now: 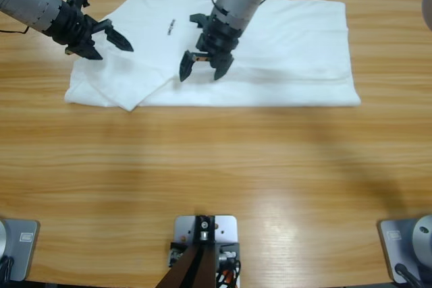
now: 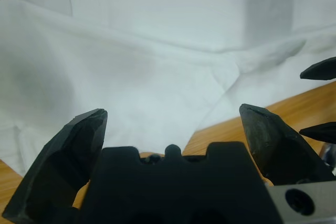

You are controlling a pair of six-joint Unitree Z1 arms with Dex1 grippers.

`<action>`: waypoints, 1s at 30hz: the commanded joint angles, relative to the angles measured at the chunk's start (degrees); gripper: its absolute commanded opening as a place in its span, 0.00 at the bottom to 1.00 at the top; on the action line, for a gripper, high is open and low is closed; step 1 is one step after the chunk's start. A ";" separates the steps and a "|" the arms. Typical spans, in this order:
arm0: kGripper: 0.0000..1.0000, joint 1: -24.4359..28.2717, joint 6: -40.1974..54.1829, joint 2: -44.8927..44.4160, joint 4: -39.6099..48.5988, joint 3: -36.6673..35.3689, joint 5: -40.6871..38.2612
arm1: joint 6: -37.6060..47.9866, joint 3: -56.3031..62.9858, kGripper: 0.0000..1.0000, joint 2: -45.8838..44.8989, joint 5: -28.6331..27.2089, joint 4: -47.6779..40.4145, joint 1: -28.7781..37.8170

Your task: Fold clothes

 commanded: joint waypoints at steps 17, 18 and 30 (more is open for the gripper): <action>0.98 0.99 1.25 3.31 1.11 0.19 0.15 | -4.57 -0.68 1.00 6.10 0.14 -0.12 -2.55; 0.98 1.03 1.25 3.31 1.14 0.19 0.15 | -4.64 -0.63 1.00 6.17 -0.05 -0.12 -2.55; 0.98 1.03 1.42 3.75 1.16 0.02 0.15 | -4.95 -1.16 1.00 6.80 -0.79 -0.12 -2.51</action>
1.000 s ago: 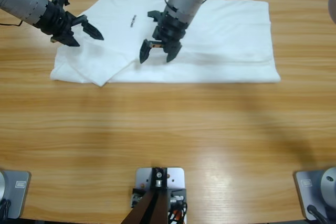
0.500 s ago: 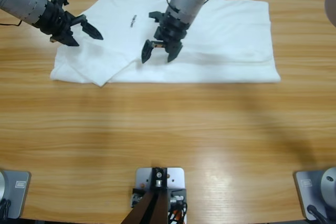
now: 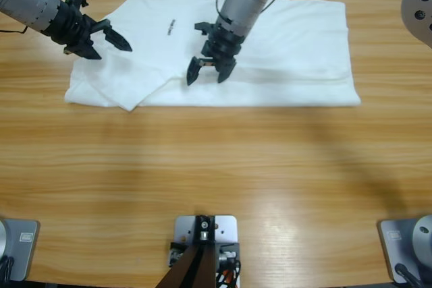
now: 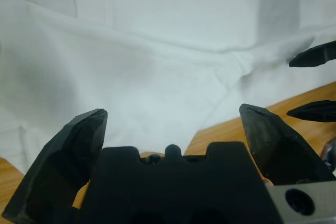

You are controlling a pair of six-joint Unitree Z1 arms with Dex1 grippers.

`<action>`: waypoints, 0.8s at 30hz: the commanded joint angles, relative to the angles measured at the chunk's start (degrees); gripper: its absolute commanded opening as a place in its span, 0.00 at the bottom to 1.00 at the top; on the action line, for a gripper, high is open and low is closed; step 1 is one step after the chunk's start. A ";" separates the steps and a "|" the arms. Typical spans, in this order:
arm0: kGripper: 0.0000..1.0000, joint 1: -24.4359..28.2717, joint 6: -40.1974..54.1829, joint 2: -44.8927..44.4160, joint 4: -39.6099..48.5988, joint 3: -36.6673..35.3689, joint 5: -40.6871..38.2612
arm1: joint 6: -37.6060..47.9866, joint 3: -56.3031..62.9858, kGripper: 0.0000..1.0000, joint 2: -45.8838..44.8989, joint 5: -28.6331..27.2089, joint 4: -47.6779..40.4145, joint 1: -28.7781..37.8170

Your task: Fold clothes

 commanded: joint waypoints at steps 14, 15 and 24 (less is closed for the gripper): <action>0.98 0.96 0.87 4.05 1.17 -0.16 0.21 | -1.02 -2.13 1.00 4.71 -1.94 0.32 -2.32; 0.98 0.96 0.87 4.12 1.17 -0.16 0.22 | -1.02 -2.18 1.00 4.82 -1.94 0.32 -2.13; 0.98 1.21 0.87 4.19 1.26 -0.25 0.24 | -1.02 -5.28 1.00 6.45 -3.40 1.43 -3.66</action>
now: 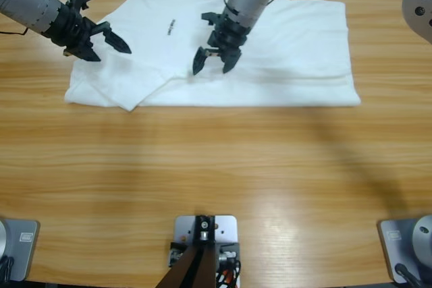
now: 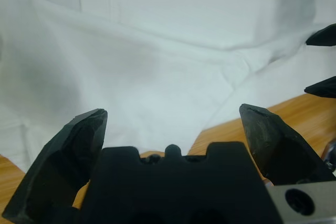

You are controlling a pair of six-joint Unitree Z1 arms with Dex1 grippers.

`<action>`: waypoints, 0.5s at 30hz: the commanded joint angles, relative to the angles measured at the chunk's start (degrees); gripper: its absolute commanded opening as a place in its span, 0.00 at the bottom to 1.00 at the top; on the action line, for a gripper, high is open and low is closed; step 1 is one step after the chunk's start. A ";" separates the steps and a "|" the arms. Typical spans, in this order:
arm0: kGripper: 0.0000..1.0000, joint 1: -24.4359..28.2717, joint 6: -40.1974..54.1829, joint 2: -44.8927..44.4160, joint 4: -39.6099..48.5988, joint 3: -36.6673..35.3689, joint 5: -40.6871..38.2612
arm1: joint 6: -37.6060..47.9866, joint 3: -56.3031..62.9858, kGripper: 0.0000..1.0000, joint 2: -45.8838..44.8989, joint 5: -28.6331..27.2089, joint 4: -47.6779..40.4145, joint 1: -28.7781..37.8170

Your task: Fold clothes

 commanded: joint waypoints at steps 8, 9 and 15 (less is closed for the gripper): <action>0.98 1.05 0.82 3.42 0.94 -0.13 0.24 | -1.46 -14.12 1.00 10.20 -2.76 7.66 -3.84; 0.98 1.09 0.89 3.40 1.01 -0.13 0.22 | -1.48 -15.79 1.00 10.82 -2.91 8.50 -3.87; 0.98 1.26 0.97 3.26 1.18 -0.13 0.24 | -1.82 -24.30 1.00 14.25 -3.31 13.16 -3.96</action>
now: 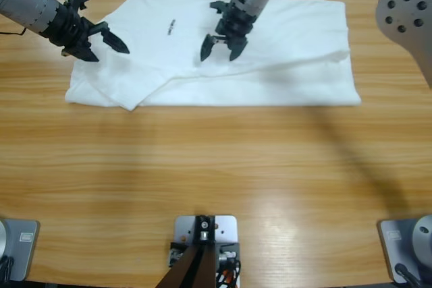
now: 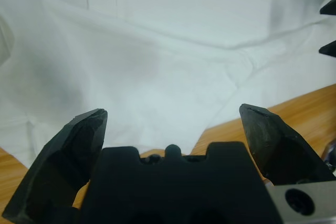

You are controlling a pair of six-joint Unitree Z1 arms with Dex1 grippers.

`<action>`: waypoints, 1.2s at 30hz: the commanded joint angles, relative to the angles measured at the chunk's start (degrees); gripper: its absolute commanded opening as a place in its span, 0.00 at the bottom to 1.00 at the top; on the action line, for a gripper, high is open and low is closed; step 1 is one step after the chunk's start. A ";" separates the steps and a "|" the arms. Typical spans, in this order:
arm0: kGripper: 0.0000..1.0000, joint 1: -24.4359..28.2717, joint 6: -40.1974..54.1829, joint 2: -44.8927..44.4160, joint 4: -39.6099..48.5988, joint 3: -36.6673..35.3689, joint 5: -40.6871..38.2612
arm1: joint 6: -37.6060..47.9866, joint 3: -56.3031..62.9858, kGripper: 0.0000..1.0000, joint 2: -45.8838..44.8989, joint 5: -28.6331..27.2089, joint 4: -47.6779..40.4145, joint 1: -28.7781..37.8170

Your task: Fold clothes

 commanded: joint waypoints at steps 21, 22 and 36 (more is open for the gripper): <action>0.98 -1.52 1.79 -0.35 4.37 -0.80 0.26 | 1.93 7.87 1.00 -18.24 -20.98 7.05 -10.73; 0.98 -1.94 1.79 -0.86 4.92 -0.74 0.33 | 1.83 10.70 1.00 -18.73 -21.01 6.49 -10.78; 0.91 1.15 -6.97 -14.03 -10.41 24.75 -5.86 | 1.65 57.35 1.00 -41.32 -12.40 -19.16 -18.90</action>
